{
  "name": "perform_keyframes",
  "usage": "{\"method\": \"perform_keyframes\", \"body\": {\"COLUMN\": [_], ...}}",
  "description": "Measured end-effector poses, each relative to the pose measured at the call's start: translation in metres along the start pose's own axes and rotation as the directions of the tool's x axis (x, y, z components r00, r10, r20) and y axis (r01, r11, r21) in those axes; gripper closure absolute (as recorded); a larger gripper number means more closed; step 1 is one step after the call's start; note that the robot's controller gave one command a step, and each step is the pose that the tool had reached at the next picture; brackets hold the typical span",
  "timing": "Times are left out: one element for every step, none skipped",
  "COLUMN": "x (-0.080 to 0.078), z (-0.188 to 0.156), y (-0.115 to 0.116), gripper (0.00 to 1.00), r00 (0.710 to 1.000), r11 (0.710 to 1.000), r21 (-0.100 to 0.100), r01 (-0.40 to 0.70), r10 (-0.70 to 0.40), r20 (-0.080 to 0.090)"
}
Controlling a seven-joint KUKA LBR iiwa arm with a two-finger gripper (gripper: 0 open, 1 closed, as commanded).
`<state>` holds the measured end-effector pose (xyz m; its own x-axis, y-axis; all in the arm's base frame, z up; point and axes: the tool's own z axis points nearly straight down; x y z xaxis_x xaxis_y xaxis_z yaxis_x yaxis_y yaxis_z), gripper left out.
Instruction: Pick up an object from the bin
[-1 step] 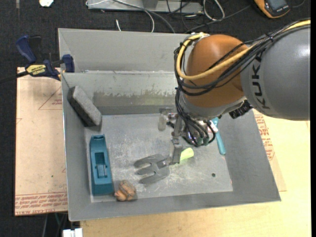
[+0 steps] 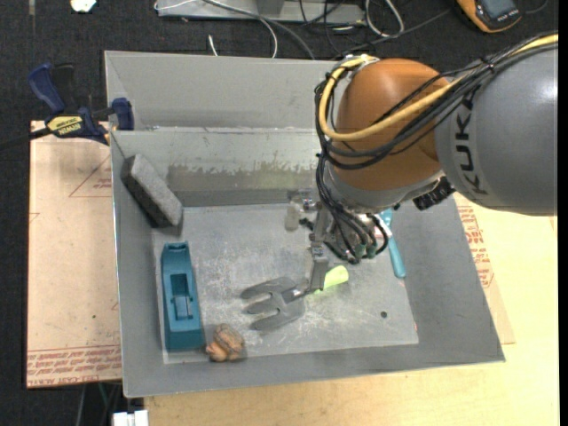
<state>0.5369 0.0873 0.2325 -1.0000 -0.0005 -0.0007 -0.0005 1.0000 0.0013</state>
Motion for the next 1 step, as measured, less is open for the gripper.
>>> {"method": "perform_keyframes", "body": {"x": [-0.0028], "z": [0.0609], "y": [-0.0211], "gripper": [0.00], "r00": [0.998], "r11": [0.998], "r21": [-0.001], "r01": [0.056], "r10": [-0.056], "r20": [0.005]}}
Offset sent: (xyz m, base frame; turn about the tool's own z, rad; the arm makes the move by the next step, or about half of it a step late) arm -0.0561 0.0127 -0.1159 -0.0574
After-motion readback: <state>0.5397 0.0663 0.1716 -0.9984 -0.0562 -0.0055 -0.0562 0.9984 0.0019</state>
